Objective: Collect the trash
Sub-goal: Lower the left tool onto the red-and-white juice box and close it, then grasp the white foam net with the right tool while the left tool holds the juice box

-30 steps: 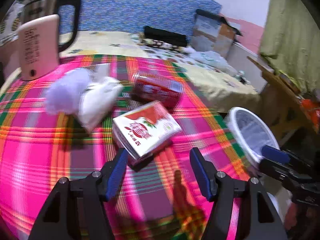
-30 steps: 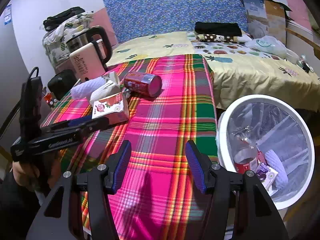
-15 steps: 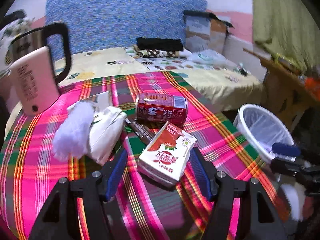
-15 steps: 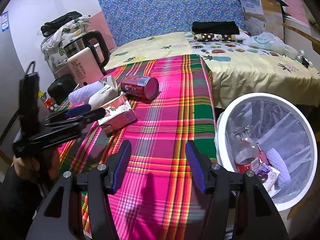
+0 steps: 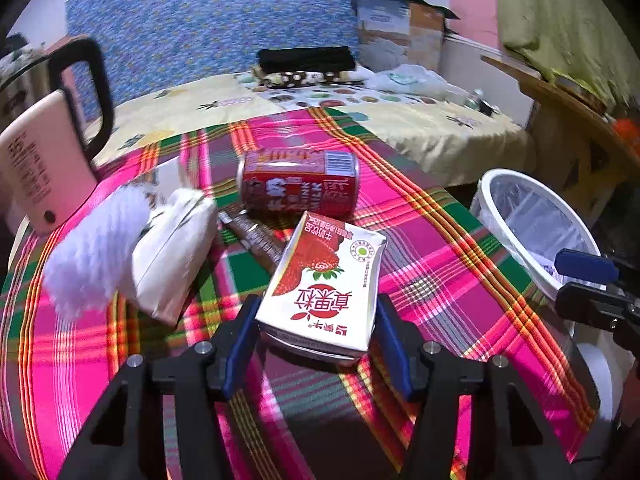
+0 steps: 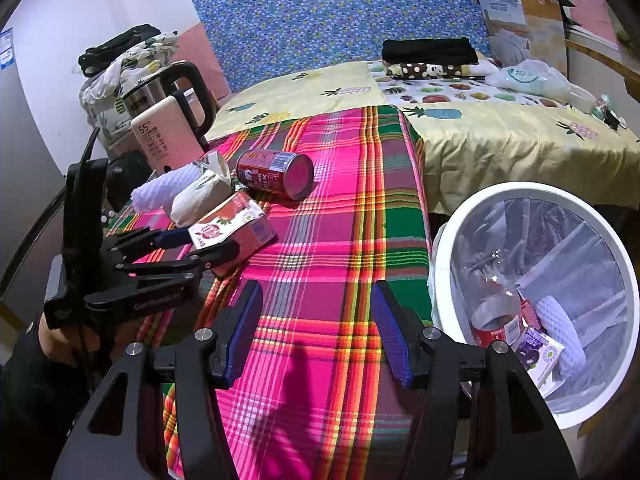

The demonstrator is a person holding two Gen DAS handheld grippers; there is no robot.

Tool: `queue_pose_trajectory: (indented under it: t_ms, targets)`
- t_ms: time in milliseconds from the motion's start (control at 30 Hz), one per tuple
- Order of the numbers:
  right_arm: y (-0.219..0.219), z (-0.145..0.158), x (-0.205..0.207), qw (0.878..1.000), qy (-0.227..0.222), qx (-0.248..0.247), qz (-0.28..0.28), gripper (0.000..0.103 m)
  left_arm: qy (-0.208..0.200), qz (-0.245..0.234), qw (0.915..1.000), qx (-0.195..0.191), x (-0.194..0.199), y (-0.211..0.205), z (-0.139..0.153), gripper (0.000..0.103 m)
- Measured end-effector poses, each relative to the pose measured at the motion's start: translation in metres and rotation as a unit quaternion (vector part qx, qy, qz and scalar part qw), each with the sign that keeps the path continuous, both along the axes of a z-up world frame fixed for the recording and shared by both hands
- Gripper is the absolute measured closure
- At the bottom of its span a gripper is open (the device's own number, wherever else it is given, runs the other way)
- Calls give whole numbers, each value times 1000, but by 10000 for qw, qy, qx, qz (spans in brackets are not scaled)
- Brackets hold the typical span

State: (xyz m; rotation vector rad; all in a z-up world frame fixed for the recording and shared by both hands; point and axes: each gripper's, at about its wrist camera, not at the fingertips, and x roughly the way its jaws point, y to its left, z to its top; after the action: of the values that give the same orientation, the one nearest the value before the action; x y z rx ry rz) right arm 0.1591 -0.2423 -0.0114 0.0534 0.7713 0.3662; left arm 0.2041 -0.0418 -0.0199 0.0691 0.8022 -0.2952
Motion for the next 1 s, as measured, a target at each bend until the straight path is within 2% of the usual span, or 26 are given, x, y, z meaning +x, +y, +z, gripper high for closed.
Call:
queue_pose_trajectory:
  t_ms: [500, 733, 1000]
  targets:
    - [23, 14, -7, 9991, -132, -93, 400, 46, -174, 700, 9961, -518, -54, 43, 17, 45]
    - [44, 20, 2, 9989, -91, -71, 450, 45, -342, 1094, 9917, -581, -69, 72, 28, 45]
    - [80, 23, 8, 9976, -156, -66, 679, 46, -436, 1710, 9827, -563, -78, 116, 27, 45]
